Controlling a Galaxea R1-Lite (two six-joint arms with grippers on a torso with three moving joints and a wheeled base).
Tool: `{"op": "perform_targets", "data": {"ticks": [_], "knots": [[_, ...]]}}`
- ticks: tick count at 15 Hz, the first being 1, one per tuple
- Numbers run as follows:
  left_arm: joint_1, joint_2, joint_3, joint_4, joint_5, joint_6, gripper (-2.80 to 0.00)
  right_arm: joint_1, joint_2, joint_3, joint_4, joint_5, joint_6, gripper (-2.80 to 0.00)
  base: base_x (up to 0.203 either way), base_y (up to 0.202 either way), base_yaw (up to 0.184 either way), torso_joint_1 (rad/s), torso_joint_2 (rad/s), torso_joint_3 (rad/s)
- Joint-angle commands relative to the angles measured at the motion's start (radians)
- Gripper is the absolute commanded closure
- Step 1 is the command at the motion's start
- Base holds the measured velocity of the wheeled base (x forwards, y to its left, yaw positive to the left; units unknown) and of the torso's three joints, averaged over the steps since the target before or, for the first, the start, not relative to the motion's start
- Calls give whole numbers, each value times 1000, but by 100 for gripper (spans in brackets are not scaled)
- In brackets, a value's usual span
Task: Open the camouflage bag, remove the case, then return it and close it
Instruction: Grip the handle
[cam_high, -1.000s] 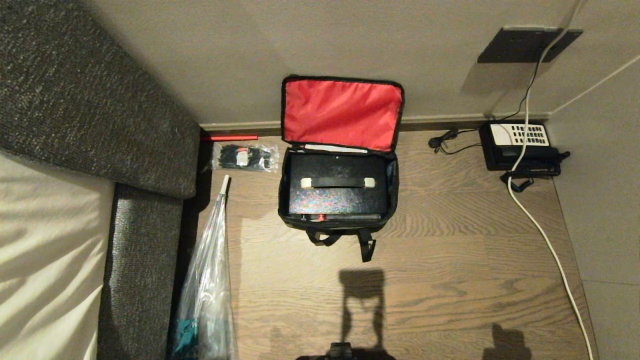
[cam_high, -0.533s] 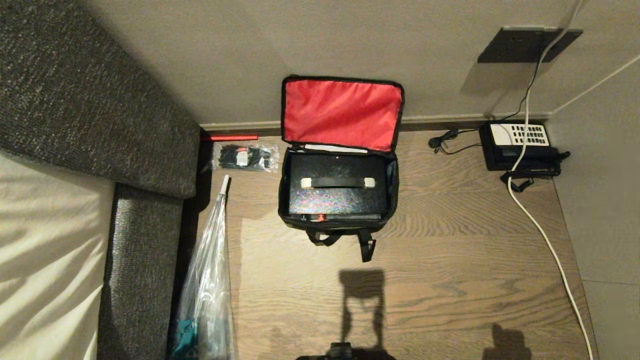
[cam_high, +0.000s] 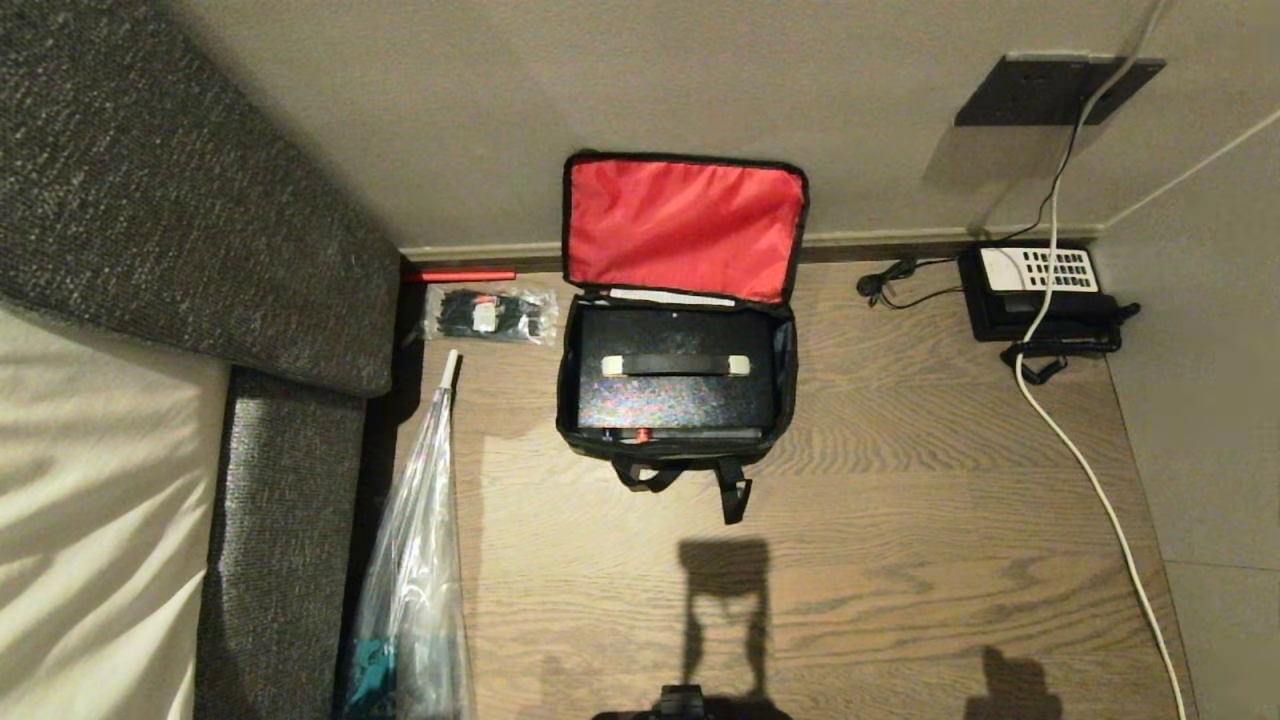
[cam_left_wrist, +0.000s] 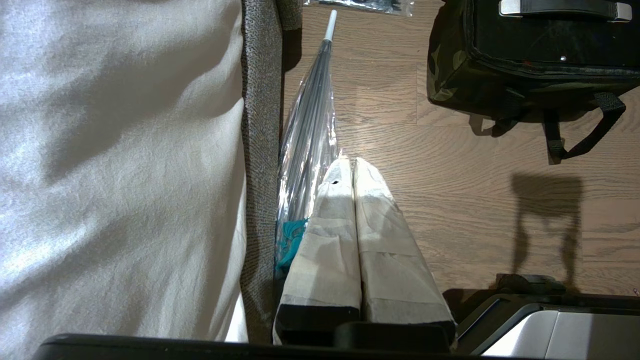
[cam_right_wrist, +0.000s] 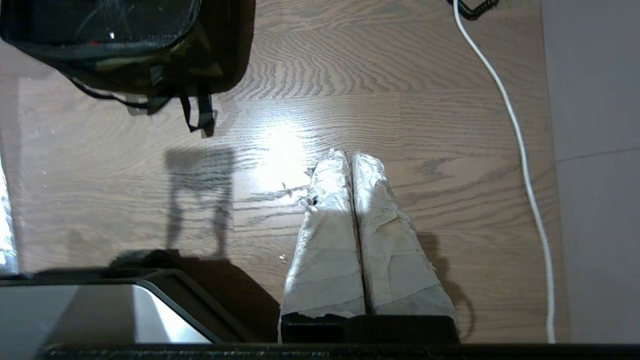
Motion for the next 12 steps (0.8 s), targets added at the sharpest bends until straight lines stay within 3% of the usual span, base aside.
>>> {"op": "perform_targets", "data": {"ticks": [1,3,5,6,7,9,12], "knots": [[-1,0,0,0,0,-1,0,0,-13,-41,11,-3,4,0,0,0,0,0,0,0],[-1,0,1,0,0,-1,0,0,-13,-230,139,5,6,0,0,0,0,0,0,0],[0,0,0,0,0,-1,0,0,-12,-514,560,35,8,0,0,0,0,0,0,0],[0,0,0,0,0,-1,0,0,-10,-605,762,53,8,0,0,0,0,0,0,0],[0,0,0,0,0,-1,0,0,7,-655,880,72,7,0,0,0,0,0,0,0],[-1,0,1,0,0,-1,0,0,139,-677,905,84,15,0,0,0,0,0,0,0],[-1,0,0,0,0,-1,0,7,545,-734,767,100,2,0,0,0,0,0,0,0]]}}
